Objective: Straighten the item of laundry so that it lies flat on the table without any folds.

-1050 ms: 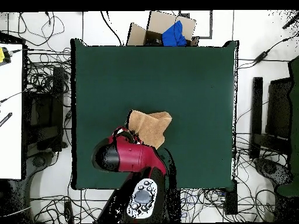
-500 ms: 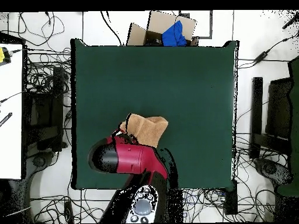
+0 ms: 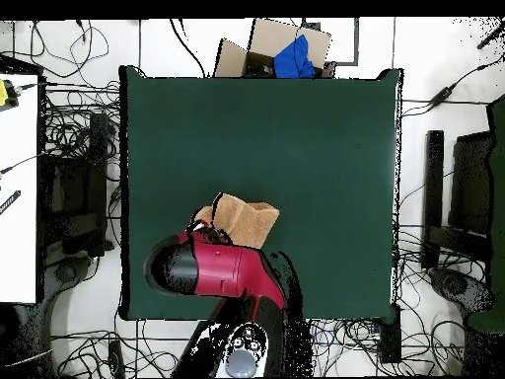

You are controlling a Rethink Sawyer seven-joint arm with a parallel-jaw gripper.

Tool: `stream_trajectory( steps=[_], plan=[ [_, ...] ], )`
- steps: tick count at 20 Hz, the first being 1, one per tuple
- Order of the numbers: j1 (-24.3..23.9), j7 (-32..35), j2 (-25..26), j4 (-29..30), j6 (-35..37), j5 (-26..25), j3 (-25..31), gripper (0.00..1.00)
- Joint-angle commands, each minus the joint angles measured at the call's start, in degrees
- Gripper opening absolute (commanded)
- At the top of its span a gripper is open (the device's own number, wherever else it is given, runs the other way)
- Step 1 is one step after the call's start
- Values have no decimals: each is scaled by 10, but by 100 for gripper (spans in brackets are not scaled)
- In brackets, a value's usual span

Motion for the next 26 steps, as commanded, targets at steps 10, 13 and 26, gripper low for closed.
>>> stream_trajectory(
  steps=[10, 13, 26],
  plan=[
    [-11, -39, -88, 22, 175, -25, 51, 0],
    [-9, -45, -115, 16, 216, -26, 48, 0],
    [-16, -47, -166, 13, 287, -28, 53, 100]
  ],
)
